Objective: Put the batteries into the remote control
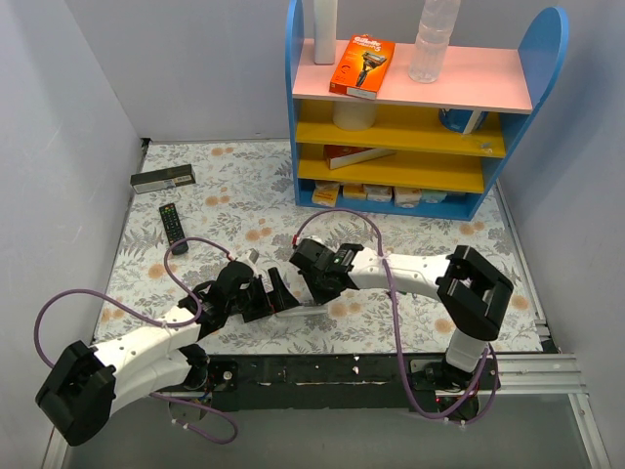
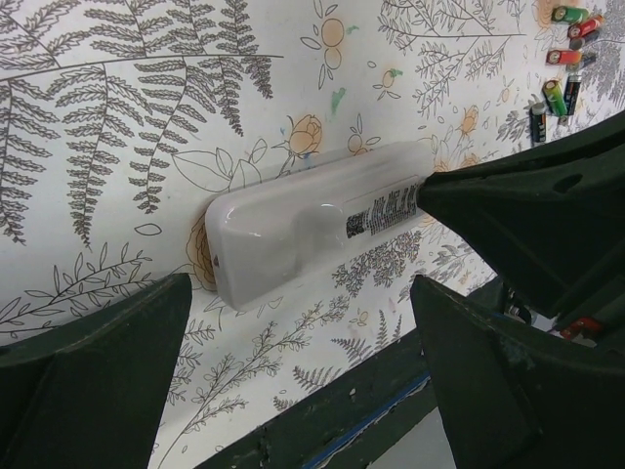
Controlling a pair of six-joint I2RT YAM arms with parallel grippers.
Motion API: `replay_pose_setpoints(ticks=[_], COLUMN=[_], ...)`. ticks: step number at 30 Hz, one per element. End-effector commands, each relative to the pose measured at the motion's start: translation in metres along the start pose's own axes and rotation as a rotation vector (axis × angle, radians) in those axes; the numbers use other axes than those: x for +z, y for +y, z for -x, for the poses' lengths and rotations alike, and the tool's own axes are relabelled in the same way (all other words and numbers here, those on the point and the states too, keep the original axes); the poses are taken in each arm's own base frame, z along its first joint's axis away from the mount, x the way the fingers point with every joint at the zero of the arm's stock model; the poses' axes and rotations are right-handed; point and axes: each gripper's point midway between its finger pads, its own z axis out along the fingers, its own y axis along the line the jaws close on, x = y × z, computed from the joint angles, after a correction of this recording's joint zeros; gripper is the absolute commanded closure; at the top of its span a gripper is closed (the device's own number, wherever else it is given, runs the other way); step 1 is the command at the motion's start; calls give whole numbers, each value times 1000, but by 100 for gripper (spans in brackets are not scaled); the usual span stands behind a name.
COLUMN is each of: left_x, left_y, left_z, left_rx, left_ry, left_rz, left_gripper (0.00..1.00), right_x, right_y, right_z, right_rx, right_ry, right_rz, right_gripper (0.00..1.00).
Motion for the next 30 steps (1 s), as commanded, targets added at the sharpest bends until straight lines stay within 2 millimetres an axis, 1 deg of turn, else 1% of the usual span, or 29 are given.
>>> replay_pose_setpoints(ticks=[1,6,7,8,9,10,11,12,13,14,15,16,17,18,19,20,21,22,23,24,25,26,27,28,30], left_x=[-8,-22,-25,-27,-32,-36,-39,-44,-49,-53,-60,-68,-74,-83,-99,-109,-123,-138,-160,-174,-192,-219,-234,-248,-284], left_y=[-13,-16,-16,-12,-14,-15,-12,-14,-16,-11,-14,-19,-17,-15,-26,-23,-19,-18,-20,-19,-16,-28,-29,-32,-38], left_z=[19,33,36,41,44,47,50,54,60,64,70,78,80,91,103,109,123,133,142,149,160,169,174,179,187], left_rx=[7,-16,-18,-24,-26,-31,-32,-35,-37,-39,-39,-39,-26,-22,-19,5,-9,-38,-74,-73,-69,-70,-3,14,16], left_ry=[-75,-170,-187,-220,-244,-263,-284,-311,-336,-361,-395,-429,-443,-499,-556,-590,-668,-733,-787,-836,-909,-977,-1012,-1051,-1147], left_rz=[-9,-23,-23,-2,-15,-19,-3,-13,-14,14,11,8,26,50,27,60,99,117,136,157,189,149,172,170,147], left_gripper=[4,3,3,3,2,2,2,2,2,2,2,2,2,2,2,2,2,2,2,2,2,2,2,2,2], right_x=[3,-6,-11,-15,-20,-28,-35,-41,-50,-55,-58,-69,-74,-73,-88,-93,-89,-108,-113,-120,-133,-142,-152,-171,-195], right_y=[-10,-1,3,8,11,16,19,21,22,22,15,11,6,-12,-21,-30,-56,-68,-82,-108,-123,-136,-163,-173,-205], right_z=[-7,2,8,14,20,29,38,45,52,59,65,70,77,77,83,89,84,89,87,92,84,82,80,75,69], right_rx=[-90,-97,-93,-97,-98,-97,-98,-92,-82,-71,-47,-27,-6,37,66,97,153,197,237,301,338,367,422,442,483], right_ry=[32,9,-11,-31,-50,-89,-119,-144,-174,-198,-212,-245,-272,-277,-325,-360,-359,-421,-441,-492,-541,-578,-626,-687,-768], right_rz=[-131,-98,-82,-64,-48,-26,-12,-1,15,26,26,41,48,27,39,42,16,32,26,-4,-18,-44,-119,-139,-258], right_gripper=[84,84,84,84,84,80,74,71,68,62,60,57,53,50,47,42,40,37,28,23,19,11,9,8,6])
